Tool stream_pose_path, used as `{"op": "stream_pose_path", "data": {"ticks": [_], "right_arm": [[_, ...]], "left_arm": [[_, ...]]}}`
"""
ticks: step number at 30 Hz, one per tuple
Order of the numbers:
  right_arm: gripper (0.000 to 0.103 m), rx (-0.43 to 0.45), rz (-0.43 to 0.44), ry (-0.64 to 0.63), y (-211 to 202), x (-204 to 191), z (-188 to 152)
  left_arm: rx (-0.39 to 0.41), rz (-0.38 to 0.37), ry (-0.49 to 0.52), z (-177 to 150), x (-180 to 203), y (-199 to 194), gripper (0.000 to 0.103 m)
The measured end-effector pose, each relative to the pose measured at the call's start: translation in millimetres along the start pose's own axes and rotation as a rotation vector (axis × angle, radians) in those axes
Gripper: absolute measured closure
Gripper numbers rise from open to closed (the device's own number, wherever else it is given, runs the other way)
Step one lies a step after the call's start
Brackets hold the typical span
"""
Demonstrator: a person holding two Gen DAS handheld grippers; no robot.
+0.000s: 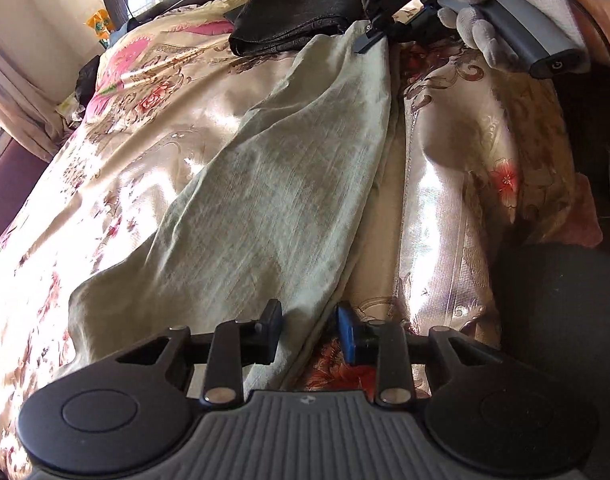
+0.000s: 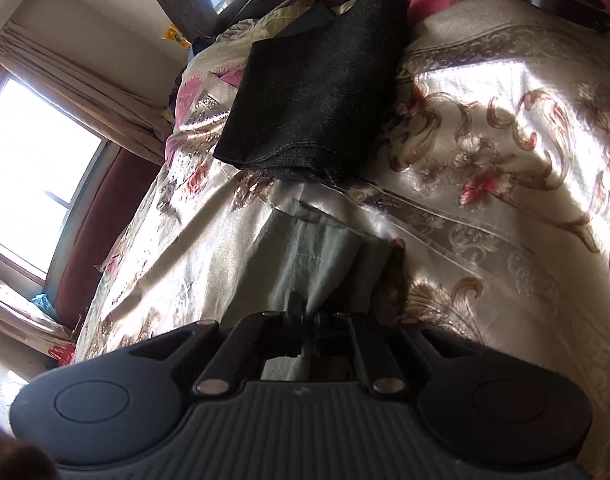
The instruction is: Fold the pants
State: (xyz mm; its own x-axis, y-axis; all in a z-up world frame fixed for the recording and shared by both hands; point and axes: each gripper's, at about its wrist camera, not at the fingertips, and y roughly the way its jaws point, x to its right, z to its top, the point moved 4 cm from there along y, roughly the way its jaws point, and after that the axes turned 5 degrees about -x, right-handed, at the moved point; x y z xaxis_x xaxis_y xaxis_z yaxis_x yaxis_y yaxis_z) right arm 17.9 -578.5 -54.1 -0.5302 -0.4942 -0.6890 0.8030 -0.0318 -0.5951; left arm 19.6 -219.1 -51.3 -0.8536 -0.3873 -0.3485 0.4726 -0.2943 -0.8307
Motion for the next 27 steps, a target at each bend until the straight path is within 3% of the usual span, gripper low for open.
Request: {"op": "stream_pose_path", "data": {"ticks": [3,7,10,15,18,23,25,27], "right_arm": [[0.099,0.051,0.040,-0.056,-9,-17,7],[0.095,-0.007,-0.107,-0.050,5,-2,9],[0.094,-0.014,-0.073,-0.052,-9,6,2],[0.066,0.032,-0.030,-0.046,-49,4,-12],[0.061,-0.013,-0.016,-0.069,-49,-4,-22],[0.059,-0.073,-0.084,-0.096,-32,-10,-38],[0.051,-0.083,-0.077,-0.097,-27,-13,-40],[0.036,-0.097,-0.071,-0.117,-18,-19,-40]], "left_arm": [[0.017,0.008,-0.004,4,-4,-1,0.058],[-0.007,-0.003,-0.005,-1,2,2,0.058],[-0.003,-0.020,0.007,-6,4,-4,0.056],[0.002,-0.024,-0.006,-17,3,-12,0.050],[0.002,-0.023,-0.023,-22,2,-16,0.049],[0.007,-0.008,-0.040,-31,1,-26,0.049],[0.013,0.000,-0.056,-36,-2,-31,0.049],[0.011,0.004,-0.083,-42,-7,-35,0.048]]}}
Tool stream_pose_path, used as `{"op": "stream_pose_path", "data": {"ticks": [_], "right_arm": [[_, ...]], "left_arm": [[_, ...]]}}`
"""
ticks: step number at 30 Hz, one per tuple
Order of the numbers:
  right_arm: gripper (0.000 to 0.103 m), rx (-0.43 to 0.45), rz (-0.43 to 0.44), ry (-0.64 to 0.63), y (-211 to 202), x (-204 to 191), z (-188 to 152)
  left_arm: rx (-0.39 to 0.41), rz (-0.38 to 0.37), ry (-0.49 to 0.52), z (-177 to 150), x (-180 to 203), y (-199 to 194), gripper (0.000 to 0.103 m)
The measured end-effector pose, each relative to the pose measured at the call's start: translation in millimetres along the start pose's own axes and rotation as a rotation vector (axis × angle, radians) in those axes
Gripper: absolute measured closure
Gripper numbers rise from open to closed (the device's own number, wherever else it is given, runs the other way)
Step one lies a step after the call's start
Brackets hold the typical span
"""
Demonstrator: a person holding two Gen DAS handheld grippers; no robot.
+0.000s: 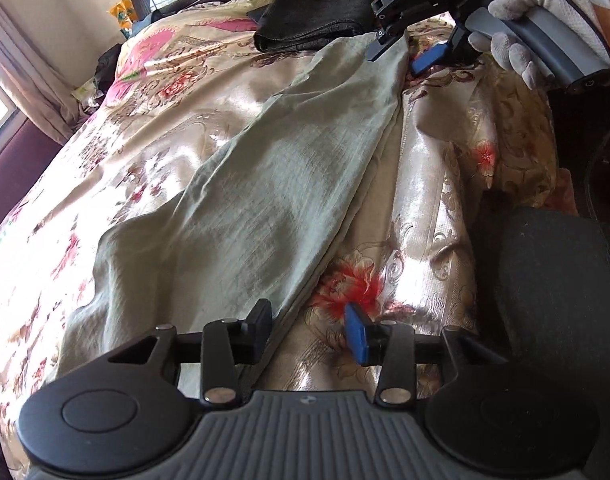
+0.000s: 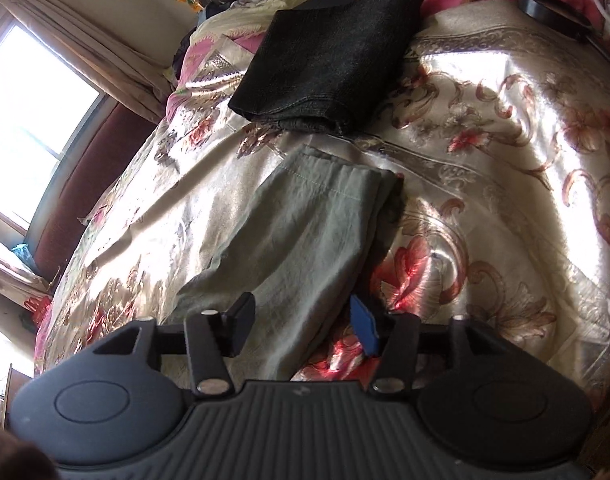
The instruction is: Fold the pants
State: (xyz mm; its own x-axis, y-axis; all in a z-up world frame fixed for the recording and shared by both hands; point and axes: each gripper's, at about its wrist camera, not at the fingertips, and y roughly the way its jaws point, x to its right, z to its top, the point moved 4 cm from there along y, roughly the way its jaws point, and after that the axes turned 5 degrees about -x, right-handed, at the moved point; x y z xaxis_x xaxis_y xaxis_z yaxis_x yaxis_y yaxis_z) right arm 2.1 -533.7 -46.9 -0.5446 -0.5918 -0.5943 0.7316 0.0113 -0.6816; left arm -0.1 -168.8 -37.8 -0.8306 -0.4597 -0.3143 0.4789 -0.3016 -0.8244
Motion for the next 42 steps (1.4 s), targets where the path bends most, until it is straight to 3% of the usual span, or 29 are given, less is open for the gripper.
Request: {"op": "stream_pose_path", "data": {"ticks": [4,5,6,8,9,13,17,19,22,28,30,32,34,35,36,37,42], "right_arm": [[0.037,0.030,-0.033,0.009,17,-4,-1],[0.050,0.044,-0.043,-0.006,16,-7,-2],[0.072,0.045,-0.039,-0.003,17,-7,-4],[0.094,0.020,0.001,0.053,20,0,-6],[0.098,0.017,0.009,0.078,21,5,-5],[0.100,0.044,0.108,0.210,15,23,-1],[0.099,0.105,0.152,0.183,1,19,-3],[0.091,0.083,0.160,0.151,4,17,-3],[0.092,0.058,0.131,0.158,17,17,-3],[0.086,0.030,0.195,0.181,20,21,0],[0.075,0.037,0.219,0.192,18,23,0],[0.071,0.047,0.228,0.200,24,22,1],[0.075,0.064,0.206,0.206,32,19,3],[0.081,0.072,0.201,0.217,37,18,4],[0.094,0.072,0.191,0.233,40,19,5],[0.097,0.065,0.184,0.253,43,21,6],[0.099,0.136,0.260,0.285,17,28,14]], "left_arm": [[-0.005,0.028,-0.049,-13,-16,-11,0.047],[-0.006,0.035,-0.067,-16,-22,-14,0.047],[-0.007,0.044,-0.082,-20,-26,-17,0.046],[-0.004,0.061,-0.107,-27,-35,-20,0.042],[-0.002,0.069,-0.116,-30,-39,-20,0.040],[-0.010,0.107,-0.158,-36,-57,-18,0.040],[0.018,0.109,-0.205,-32,-72,-20,0.040],[0.024,0.113,-0.207,-29,-76,-17,0.039],[0.016,0.118,-0.198,-21,-77,-7,0.039],[0.021,0.108,-0.157,-13,-72,-7,0.039],[0.015,0.093,-0.152,-13,-70,-7,0.039],[0.009,0.084,-0.145,-12,-67,-6,0.039],[0.007,0.075,-0.140,-9,-64,-6,0.039],[0.009,0.068,-0.140,-8,-64,-7,0.039],[0.014,0.063,-0.141,-6,-63,-9,0.039],[0.021,0.059,-0.145,-5,-64,-13,0.039],[0.080,0.077,-0.207,4,-85,-24,0.038]]}}
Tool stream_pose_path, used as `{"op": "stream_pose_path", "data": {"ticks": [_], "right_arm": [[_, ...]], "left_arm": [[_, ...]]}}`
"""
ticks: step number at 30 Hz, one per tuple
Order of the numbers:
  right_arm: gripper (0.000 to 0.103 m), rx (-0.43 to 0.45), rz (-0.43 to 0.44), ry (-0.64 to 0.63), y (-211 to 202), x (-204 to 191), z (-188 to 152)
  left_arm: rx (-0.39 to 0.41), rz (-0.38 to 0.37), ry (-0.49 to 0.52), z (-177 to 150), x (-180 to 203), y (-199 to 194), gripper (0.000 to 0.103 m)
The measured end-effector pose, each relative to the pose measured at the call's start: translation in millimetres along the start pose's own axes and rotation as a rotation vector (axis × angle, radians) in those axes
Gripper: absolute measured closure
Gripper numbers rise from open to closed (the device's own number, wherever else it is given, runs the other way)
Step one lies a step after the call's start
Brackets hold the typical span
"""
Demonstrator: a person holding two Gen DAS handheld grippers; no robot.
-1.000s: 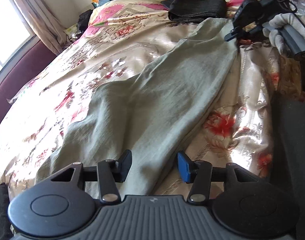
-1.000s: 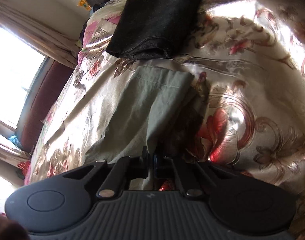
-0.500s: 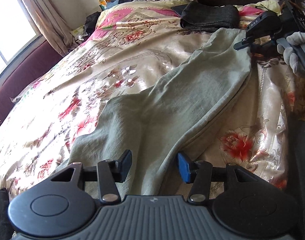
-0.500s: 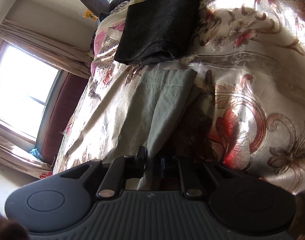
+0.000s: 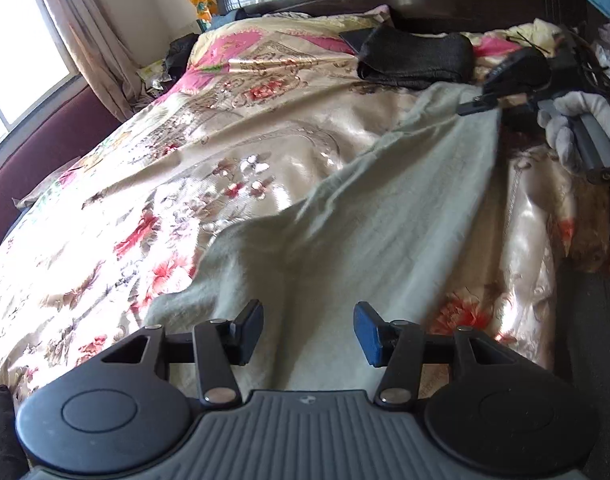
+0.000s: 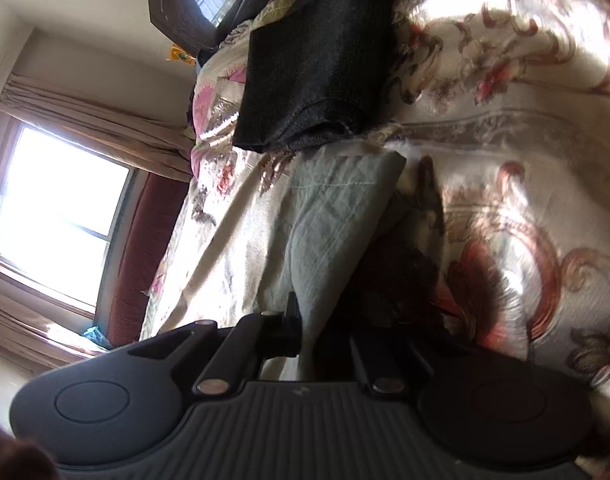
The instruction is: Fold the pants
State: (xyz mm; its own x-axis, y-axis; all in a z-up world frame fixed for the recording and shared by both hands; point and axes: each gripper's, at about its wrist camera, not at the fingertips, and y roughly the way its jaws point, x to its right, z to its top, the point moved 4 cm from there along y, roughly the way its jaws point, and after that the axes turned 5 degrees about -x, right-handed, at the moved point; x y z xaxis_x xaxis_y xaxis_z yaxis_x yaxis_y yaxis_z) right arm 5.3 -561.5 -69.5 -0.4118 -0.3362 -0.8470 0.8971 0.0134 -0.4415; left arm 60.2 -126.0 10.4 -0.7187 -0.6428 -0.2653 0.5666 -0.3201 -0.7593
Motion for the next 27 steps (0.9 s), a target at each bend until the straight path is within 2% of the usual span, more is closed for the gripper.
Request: {"op": "stream_pose_path", "data": {"ticks": [2,4,6,8,10,12,15,18,19,24,27], "right_arm": [[0.099,0.039,0.011,-0.004,-12,-1,8],[0.099,0.063,-0.055,-0.053,-16,-1,13],[0.099,0.045,-0.105,-0.054,-13,4,16],[0.099,0.054,-0.112,-0.076,-16,2,15],[0.099,0.048,-0.125,-0.085,-18,4,12],[0.099,0.049,-0.128,-0.094,-21,0,10],[0.099,0.073,-0.093,-0.160,-26,-26,8],[0.099,0.061,-0.040,-0.219,-27,-57,2],[0.099,0.059,-0.027,-0.249,-27,-69,-1],[0.099,0.022,0.037,-0.370,-23,-124,-28],[0.099,-0.034,0.052,-0.535,-9,-167,-66]], "left_arm": [[0.037,0.038,-0.039,8,-13,5,0.035],[0.067,0.108,-0.060,13,-24,21,0.024],[0.018,0.146,-0.101,12,-35,50,0.022],[-0.065,0.122,-0.142,4,-43,77,0.022],[-0.129,0.138,-0.157,-7,-49,95,0.020],[-0.120,0.133,-0.172,-9,-52,92,0.021],[-0.052,0.196,-0.167,-8,-54,75,0.019],[-0.131,0.237,-0.141,-12,-55,96,0.014],[-0.121,0.244,-0.144,-12,-54,98,0.014],[-0.053,0.200,-0.195,-9,-55,72,0.015],[-0.027,0.200,-0.212,-21,-60,53,0.015]]}}
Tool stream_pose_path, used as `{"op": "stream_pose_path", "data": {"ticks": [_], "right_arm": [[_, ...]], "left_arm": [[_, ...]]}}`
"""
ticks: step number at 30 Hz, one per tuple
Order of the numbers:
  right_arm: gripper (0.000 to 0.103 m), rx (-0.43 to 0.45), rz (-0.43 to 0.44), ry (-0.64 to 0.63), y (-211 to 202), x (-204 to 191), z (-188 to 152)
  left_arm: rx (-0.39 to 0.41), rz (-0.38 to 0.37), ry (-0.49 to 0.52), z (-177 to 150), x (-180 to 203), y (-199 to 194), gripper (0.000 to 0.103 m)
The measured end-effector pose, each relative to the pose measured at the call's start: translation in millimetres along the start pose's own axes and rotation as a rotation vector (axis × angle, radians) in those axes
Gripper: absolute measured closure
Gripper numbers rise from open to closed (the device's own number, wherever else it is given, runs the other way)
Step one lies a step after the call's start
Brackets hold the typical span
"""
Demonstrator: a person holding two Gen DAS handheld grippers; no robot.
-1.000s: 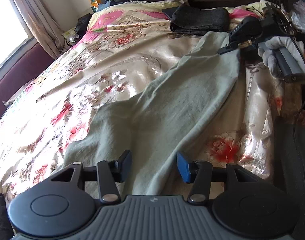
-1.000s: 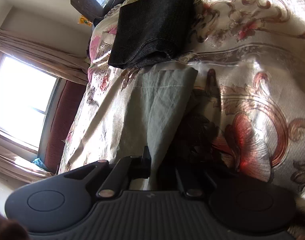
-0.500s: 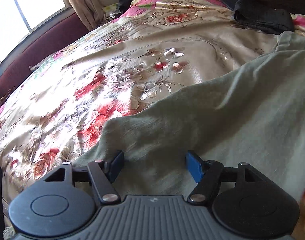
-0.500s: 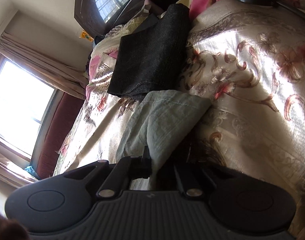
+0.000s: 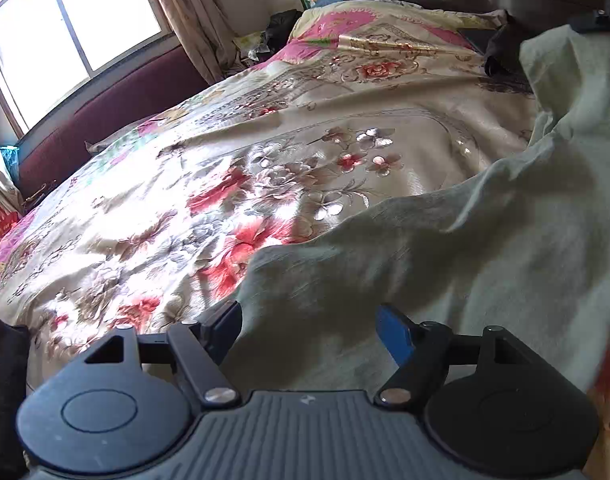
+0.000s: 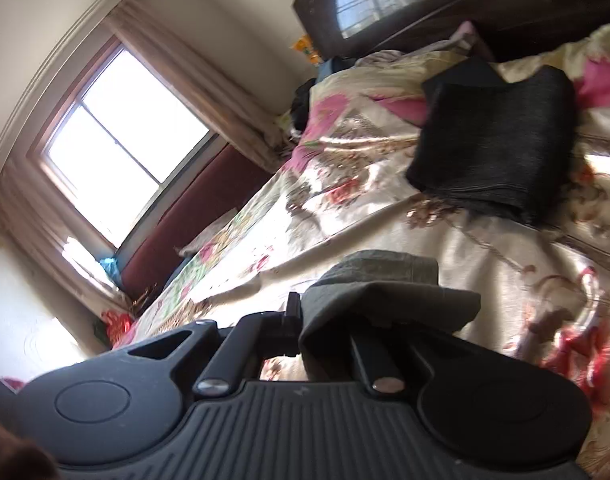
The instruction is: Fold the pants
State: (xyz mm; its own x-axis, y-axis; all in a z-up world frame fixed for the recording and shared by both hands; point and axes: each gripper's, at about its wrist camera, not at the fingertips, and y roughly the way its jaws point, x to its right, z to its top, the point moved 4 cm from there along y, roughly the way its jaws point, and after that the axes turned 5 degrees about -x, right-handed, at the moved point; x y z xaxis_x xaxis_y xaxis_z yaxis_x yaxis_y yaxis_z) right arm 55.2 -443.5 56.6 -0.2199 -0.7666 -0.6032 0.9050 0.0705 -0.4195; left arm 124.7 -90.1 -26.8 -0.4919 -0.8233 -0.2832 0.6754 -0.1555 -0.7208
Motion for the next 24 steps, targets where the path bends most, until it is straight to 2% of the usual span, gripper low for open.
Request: {"op": "stream_pose_path", "data": {"ticks": [2,6,10,14,16,20,24], "right_arm": [[0.099,-0.049,0.023,-0.132,15,-42,-17],[0.099,-0.150,0.085,-0.375,44,-123,-73],[0.099,-0.274,0.119,-0.660,71,-182,-153],[0.099,-0.322,0.081,-1.136,76,-222,-248],[0.098,-0.299,0.064,-1.344,73,-229,-283],[0.098,-0.283,0.059,-1.530,65,-228,-305],[0.098,-0.261,0.057,-1.538,64,-241,-302]], "left_arm": [[0.006,0.005,-0.027,-12,-14,-11,0.015],[-0.007,0.031,-0.094,-43,-49,-28,0.015],[-0.042,0.071,-0.159,-78,-80,-37,0.015],[-0.054,0.071,-0.273,-106,-110,-46,0.015],[-0.039,0.050,-0.358,-109,-123,-51,0.015],[-0.018,0.062,-0.437,-117,-140,-54,0.015],[0.001,0.039,-0.530,-129,-160,-62,0.015]]}}
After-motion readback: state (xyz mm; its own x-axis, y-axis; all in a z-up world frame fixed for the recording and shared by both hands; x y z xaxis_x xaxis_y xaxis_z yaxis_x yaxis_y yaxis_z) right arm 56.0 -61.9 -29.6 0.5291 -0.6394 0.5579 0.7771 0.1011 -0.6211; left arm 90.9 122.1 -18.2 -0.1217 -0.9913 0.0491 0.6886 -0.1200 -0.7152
